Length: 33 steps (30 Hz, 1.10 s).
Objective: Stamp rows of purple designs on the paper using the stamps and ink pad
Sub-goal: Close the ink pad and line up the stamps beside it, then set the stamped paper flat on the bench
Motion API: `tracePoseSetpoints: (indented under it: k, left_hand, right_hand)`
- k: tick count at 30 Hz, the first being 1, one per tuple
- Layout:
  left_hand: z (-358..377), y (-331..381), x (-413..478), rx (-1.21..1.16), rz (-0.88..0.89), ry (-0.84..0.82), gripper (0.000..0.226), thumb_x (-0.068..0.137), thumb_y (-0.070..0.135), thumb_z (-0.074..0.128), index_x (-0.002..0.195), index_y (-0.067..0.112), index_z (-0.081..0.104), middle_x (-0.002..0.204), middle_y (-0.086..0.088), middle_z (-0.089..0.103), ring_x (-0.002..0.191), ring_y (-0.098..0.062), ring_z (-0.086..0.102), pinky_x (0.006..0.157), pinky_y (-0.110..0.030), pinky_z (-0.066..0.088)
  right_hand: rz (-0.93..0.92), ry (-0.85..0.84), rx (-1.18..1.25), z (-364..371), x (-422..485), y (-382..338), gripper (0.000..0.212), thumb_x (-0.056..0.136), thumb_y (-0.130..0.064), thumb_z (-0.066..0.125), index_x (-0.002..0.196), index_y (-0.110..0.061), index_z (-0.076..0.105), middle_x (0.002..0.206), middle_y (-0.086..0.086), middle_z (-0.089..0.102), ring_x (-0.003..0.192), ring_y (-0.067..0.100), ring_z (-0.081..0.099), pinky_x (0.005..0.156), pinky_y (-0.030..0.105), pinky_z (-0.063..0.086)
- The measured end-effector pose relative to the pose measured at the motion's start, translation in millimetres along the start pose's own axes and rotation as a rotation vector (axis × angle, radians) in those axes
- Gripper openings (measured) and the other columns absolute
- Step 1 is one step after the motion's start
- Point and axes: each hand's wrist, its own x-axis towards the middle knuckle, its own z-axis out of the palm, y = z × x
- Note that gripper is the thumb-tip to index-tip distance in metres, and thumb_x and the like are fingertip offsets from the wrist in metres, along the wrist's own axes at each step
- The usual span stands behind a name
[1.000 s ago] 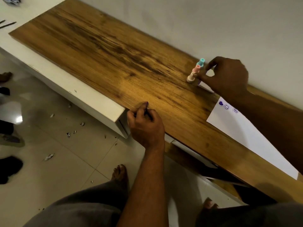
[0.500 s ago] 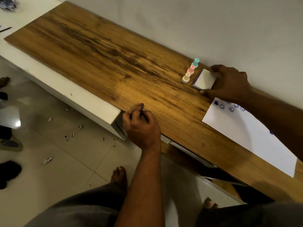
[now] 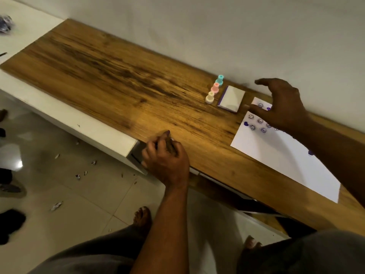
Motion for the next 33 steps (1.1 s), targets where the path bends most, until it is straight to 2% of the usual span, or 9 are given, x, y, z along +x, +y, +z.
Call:
tracePoseSetpoints:
  k: [2,4,7,10,14,18,25,33]
  left_hand:
    - [2,12,-15,0.079,0.218,-0.106,0.028,0.092,0.033,0.068,0.119,0.028,0.073,0.122,-0.003,0.064,0.119,-0.028,0.052,0.102,-0.049,0.037]
    - [7,28,-27,0.112,0.463,-0.267,0.030,0.093,0.042,0.066,0.120,0.030,0.068,0.123,-0.002,0.065,0.122,-0.029,0.051,0.104,-0.048,0.030]
    - [15,44,-29,0.186,0.662,-0.510,0.046,0.098,0.059,0.055,0.136,0.034,0.059,0.126,0.000,0.065,0.119,-0.026,0.056,0.102,-0.046,0.037]
    - [21,48,-22,0.256,0.675,-0.621,0.060,0.100,0.067,0.047,0.152,0.037,0.044,0.133,-0.003,0.061,0.122,-0.025,0.057,0.103,-0.049,0.047]
    - [23,44,-23,0.223,0.769,-0.655,0.058,0.100,0.066,0.046,0.150,0.037,0.051,0.118,0.000,0.064,0.106,-0.021,0.060,0.091,-0.043,0.050]
    - [24,48,-24,0.273,0.828,-0.669,0.055,0.101,0.067,0.044,0.142,0.035,0.060,0.104,0.002,0.061,0.097,-0.019,0.057,0.085,-0.040,0.050]
    - [25,51,-23,0.315,0.903,-0.655,0.059,0.099,0.066,0.044,0.145,0.031,0.058,0.105,0.001,0.061,0.098,-0.020,0.055,0.080,-0.036,0.046]
    - [26,49,-22,0.349,0.921,-0.671,0.057,0.100,0.066,0.040,0.138,0.031,0.062,0.104,0.001,0.058,0.095,-0.019,0.055,0.080,-0.037,0.047]
  right_hand:
    - [0.056,0.091,-0.012,-14,-44,28,0.071,0.087,-0.068,0.064,0.140,-0.022,0.054,0.138,0.005,0.060,0.128,0.027,0.054,0.105,0.052,0.044]
    - [0.203,0.167,-0.043,-27,-101,69,0.066,0.089,-0.068,0.058,0.134,-0.019,0.058,0.124,0.008,0.063,0.113,0.031,0.059,0.094,0.047,0.048]
    - [0.423,0.135,-0.102,-38,-183,132,0.065,0.093,-0.071,0.042,0.133,-0.023,0.056,0.117,0.010,0.058,0.104,0.034,0.058,0.084,0.044,0.050]
    - [0.416,0.086,-0.108,-35,-224,169,0.062,0.100,-0.065,0.033,0.137,-0.022,0.055,0.122,0.012,0.055,0.109,0.035,0.056,0.086,0.044,0.050]
    - [0.425,0.204,-0.057,-27,-226,176,0.047,0.105,-0.050,0.039,0.138,-0.019,0.053,0.122,0.011,0.055,0.105,0.032,0.055,0.081,0.041,0.049]
    - [0.404,0.231,-0.061,-25,-225,178,0.048,0.103,-0.043,0.042,0.138,-0.013,0.054,0.120,0.017,0.057,0.102,0.038,0.057,0.079,0.044,0.050]
    - [0.376,0.157,-0.149,-27,-221,179,0.057,0.096,-0.046,0.043,0.139,-0.010,0.055,0.113,0.020,0.059,0.096,0.040,0.056,0.076,0.045,0.051]
    - [0.380,0.079,-0.218,-26,-218,180,0.058,0.095,-0.051,0.044,0.141,-0.018,0.054,0.112,0.015,0.059,0.097,0.037,0.055,0.075,0.042,0.050]
